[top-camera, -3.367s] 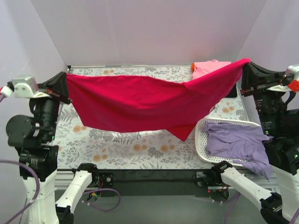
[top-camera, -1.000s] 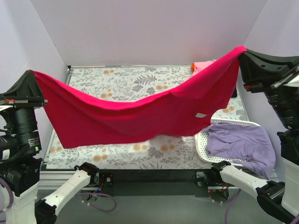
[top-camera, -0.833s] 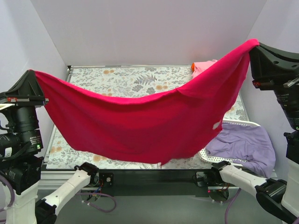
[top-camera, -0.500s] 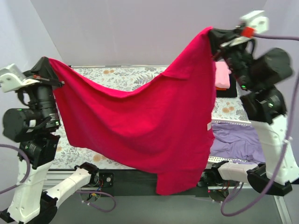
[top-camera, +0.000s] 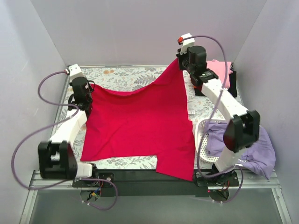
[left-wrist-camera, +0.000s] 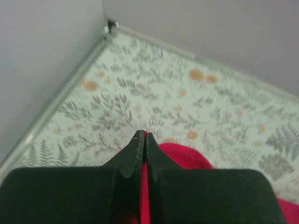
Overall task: Fold and stack the t-shirts
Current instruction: Flatten the tshirt out
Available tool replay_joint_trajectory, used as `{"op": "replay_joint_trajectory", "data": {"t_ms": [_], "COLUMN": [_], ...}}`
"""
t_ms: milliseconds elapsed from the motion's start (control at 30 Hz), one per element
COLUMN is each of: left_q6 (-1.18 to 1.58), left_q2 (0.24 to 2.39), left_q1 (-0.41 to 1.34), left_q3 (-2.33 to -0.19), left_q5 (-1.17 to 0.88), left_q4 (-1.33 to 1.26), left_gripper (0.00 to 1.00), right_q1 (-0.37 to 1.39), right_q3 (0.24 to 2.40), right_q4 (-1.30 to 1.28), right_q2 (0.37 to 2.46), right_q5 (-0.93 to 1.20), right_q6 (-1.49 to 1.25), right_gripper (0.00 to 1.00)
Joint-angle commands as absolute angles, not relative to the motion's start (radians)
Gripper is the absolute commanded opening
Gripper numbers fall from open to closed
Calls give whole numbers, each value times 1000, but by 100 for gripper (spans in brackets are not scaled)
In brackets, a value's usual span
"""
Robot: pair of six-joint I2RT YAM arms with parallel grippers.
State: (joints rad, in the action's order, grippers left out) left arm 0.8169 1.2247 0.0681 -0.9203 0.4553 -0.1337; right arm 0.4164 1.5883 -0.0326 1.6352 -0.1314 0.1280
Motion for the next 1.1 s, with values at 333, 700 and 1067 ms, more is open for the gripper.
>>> {"op": "replay_joint_trajectory", "data": {"t_ms": [333, 700, 1067], "left_q6": [994, 1112, 1132], "left_q2": [1948, 1868, 1763], "left_q1": [-95, -80, 218], "left_q3": [-1290, -1399, -1094], "left_q5": [274, 364, 314], "left_q4": [-206, -169, -207], "left_gripper": [16, 49, 45], "right_q1": [319, 250, 313], "right_q3": [2074, 1844, 1713], "right_q4": [6, 184, 149], "right_q2": [2258, 2077, 2156], "right_q5": [-184, -94, 271], "right_q6": [-41, -161, -184], "right_gripper": [1, 73, 63]}}
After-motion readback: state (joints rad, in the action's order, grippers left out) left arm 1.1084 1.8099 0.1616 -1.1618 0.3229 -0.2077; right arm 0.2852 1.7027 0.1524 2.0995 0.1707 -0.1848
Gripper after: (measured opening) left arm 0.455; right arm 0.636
